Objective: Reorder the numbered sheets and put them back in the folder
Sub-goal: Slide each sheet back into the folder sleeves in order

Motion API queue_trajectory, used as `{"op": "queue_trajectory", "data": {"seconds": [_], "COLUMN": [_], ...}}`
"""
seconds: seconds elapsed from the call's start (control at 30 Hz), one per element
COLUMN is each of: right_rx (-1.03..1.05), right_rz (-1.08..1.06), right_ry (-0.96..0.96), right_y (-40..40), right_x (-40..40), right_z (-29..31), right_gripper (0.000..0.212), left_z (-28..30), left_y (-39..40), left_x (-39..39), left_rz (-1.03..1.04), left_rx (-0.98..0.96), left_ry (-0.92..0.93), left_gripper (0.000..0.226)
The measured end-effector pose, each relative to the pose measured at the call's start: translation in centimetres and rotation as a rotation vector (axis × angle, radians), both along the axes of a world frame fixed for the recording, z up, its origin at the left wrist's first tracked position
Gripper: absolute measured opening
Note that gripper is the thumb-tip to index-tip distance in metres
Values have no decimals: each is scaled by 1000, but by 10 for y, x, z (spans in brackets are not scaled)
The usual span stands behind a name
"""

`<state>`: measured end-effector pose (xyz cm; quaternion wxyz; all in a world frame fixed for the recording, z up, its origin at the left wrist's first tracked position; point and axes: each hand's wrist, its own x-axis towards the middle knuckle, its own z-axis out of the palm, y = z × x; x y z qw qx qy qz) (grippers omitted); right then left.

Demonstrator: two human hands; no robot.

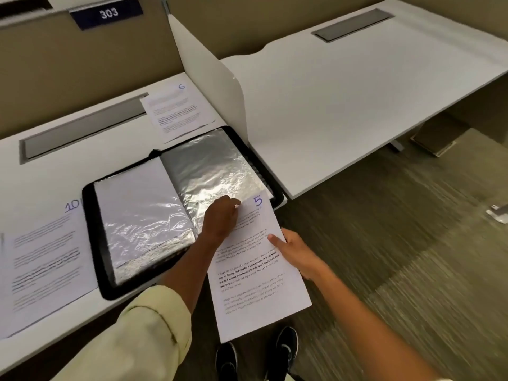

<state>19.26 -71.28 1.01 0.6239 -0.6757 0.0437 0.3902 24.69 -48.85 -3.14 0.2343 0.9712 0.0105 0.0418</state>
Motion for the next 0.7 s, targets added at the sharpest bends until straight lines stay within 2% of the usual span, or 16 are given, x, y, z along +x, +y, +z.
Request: {"op": "queue_trajectory", "data": {"seconds": [0.27, 0.4, 0.7], "right_rx": [-270, -374, -509], "right_rz": [105, 162, 279], "right_ry": [-241, -362, -417], "right_y": [21, 24, 32], "right_x": [39, 48, 57], "right_z": [-14, -19, -25], "right_gripper": [24, 30, 34], "left_z": [5, 8, 15], "left_y": [-13, -23, -32], "left_x": [4, 11, 23], "left_rz": [74, 119, 205], "left_rx": [-10, -30, -107], "left_ry": [-11, -6, -88], "left_gripper": [17, 17, 13]}}
